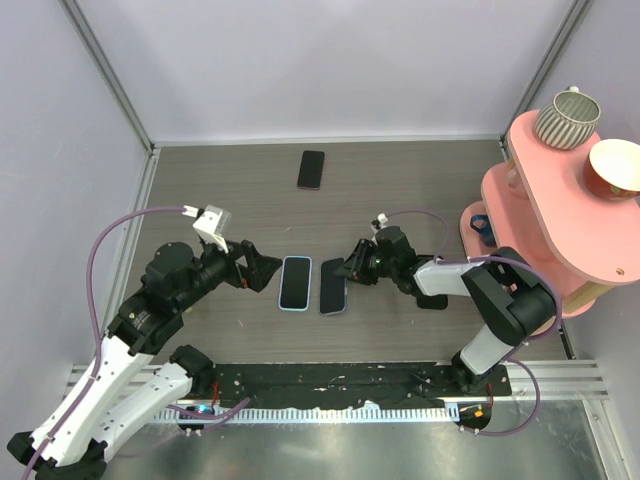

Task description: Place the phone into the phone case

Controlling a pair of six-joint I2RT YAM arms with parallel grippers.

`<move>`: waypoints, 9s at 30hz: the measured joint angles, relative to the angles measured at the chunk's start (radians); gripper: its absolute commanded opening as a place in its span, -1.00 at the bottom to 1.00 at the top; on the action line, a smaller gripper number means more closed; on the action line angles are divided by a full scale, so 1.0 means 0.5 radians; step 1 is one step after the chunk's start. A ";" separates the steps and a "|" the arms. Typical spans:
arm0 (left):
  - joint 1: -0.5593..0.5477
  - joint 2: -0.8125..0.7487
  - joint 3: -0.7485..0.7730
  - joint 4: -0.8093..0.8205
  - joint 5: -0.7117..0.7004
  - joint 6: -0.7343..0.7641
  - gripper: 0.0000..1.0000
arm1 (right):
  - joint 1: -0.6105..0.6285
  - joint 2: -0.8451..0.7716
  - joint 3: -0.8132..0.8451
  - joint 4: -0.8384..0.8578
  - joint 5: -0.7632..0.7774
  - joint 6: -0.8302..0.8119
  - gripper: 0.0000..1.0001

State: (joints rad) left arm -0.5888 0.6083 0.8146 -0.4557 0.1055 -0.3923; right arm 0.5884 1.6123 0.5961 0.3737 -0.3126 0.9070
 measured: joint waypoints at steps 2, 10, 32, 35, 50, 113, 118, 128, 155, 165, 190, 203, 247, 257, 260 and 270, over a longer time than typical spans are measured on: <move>0.000 0.005 0.000 0.001 0.001 0.004 0.99 | -0.008 0.018 -0.011 0.004 0.008 0.016 -0.40; 0.000 0.017 0.000 0.000 0.000 0.008 0.99 | -0.011 0.018 -0.058 0.011 0.084 0.081 0.09; 0.000 -0.007 -0.017 0.003 -0.006 0.008 1.00 | -0.003 -0.623 0.414 -1.279 1.077 -0.518 0.56; 0.000 0.002 -0.018 0.003 -0.021 0.008 0.99 | -0.003 -0.599 0.487 -1.437 1.307 -0.671 0.56; 0.000 0.660 0.364 -0.072 -0.640 0.024 1.00 | -0.006 -0.401 0.877 -1.551 1.356 -0.778 0.89; 0.327 4.008 3.108 -0.304 -0.525 0.202 0.17 | -0.002 -1.456 0.198 -1.472 0.761 -1.003 0.90; 0.327 3.922 2.969 -0.293 -0.558 0.227 0.11 | -0.002 -1.443 0.124 -1.413 0.813 -0.967 0.90; 0.328 3.468 2.243 -0.262 -0.571 0.185 0.07 | -0.002 -1.170 0.146 -1.447 1.163 -0.909 0.84; 0.358 2.938 1.456 -0.230 -0.484 0.012 0.00 | -0.336 -0.421 0.266 -1.543 1.354 -0.961 -0.05; 0.417 2.853 1.351 -0.298 -0.471 -0.010 0.12 | -0.357 -0.296 0.267 -1.464 1.247 -0.905 -0.70; 0.433 3.011 1.638 -0.243 -0.313 0.196 0.85 | 0.143 -0.485 0.027 -1.096 0.880 -0.394 -0.25; 0.433 3.085 1.637 -0.243 -0.327 0.301 0.40 | 0.145 -0.896 0.151 -1.226 0.945 -0.355 0.93; 0.429 2.487 0.863 0.259 0.485 -0.146 -0.21 | -0.072 0.661 0.996 -0.080 0.283 0.285 -0.01; 0.398 2.476 0.849 0.322 0.528 -0.169 -0.20 | -0.066 0.716 0.996 0.049 0.179 0.340 -0.84; 0.394 2.473 0.824 0.338 0.531 -0.198 0.06 | -0.067 0.723 0.993 0.053 0.152 0.341 -0.98; 0.379 2.301 0.695 0.359 0.636 -0.267 0.99 | -0.101 0.517 0.840 -0.117 0.101 0.155 -0.98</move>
State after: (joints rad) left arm -0.3992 1.7588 1.1622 -0.2760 0.4232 -0.5259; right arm 0.5377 1.8709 1.0161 0.3153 -0.2619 0.9844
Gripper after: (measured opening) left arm 0.921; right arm 0.093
